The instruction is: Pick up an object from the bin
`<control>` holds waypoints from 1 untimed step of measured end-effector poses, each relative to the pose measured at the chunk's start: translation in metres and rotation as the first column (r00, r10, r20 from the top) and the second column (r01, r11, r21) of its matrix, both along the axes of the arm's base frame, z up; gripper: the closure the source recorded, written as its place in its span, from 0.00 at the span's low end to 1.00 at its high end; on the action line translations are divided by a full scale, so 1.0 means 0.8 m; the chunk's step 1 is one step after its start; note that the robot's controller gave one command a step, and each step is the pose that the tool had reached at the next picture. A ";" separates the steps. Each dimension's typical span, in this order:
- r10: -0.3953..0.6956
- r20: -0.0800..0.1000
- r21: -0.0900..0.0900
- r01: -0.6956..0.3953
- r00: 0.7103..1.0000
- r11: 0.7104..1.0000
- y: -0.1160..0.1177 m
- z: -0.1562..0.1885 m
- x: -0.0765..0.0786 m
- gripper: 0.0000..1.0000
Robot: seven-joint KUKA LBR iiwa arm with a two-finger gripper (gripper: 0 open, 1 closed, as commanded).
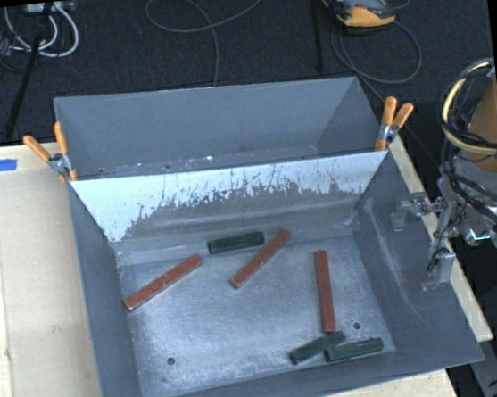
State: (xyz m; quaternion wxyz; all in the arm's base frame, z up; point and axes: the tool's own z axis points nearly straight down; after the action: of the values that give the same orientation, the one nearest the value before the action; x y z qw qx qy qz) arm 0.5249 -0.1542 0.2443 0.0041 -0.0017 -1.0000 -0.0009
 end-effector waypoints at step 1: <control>0.221 0.011 -0.001 -0.221 0.975 0.975 0.068 -0.220 0.016 0.00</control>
Offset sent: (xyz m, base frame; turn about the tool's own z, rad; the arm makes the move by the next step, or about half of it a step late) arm 0.0117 0.0527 -0.1743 -0.2247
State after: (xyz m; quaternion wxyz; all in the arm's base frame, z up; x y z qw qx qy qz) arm 0.5373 -0.1002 0.0681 -0.0016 0.1094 -0.9940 -0.0007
